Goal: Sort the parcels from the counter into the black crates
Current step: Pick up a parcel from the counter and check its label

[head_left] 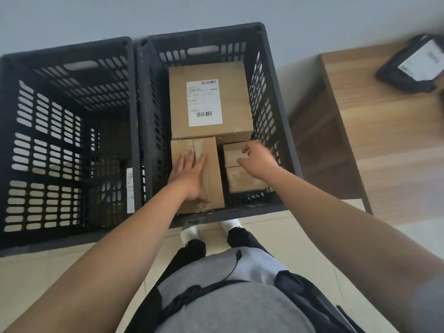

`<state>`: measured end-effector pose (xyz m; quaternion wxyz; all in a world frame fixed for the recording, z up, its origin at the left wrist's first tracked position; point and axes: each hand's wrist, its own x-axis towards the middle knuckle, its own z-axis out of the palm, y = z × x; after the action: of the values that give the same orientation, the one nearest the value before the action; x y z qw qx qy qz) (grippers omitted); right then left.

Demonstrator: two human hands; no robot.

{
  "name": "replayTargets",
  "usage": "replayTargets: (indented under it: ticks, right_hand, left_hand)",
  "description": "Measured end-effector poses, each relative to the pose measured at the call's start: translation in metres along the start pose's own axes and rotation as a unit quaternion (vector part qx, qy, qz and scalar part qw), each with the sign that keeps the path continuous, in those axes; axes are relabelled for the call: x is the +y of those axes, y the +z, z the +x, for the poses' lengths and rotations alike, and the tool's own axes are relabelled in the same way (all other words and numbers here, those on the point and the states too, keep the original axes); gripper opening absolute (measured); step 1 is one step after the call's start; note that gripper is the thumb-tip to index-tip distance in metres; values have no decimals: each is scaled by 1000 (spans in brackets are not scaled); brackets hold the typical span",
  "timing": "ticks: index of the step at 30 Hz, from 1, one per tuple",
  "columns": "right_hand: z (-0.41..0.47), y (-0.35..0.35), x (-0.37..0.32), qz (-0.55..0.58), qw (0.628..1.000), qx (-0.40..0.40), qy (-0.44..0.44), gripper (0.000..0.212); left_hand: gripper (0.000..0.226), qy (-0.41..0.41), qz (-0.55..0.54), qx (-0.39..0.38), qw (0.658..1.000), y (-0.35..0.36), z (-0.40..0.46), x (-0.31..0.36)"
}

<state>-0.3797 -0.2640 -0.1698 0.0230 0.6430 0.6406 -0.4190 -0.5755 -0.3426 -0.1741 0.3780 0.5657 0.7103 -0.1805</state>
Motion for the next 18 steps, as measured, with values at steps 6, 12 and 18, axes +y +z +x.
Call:
replayTargets:
  ticks: [6, 12, 18]
  right_hand:
    - [-68, -36, 0, 305, 938, 160, 39, 8]
    - [-135, -33, 8, 399, 892, 194, 83, 11]
    - [-193, -15, 19, 443, 852, 244, 135, 10]
  left_hand:
    - [121, 24, -59, 22, 998, 0, -7, -5]
    - [61, 121, -305, 80, 941, -14, -43, 1]
    - [27, 191, -418, 26, 888, -17, -85, 32]
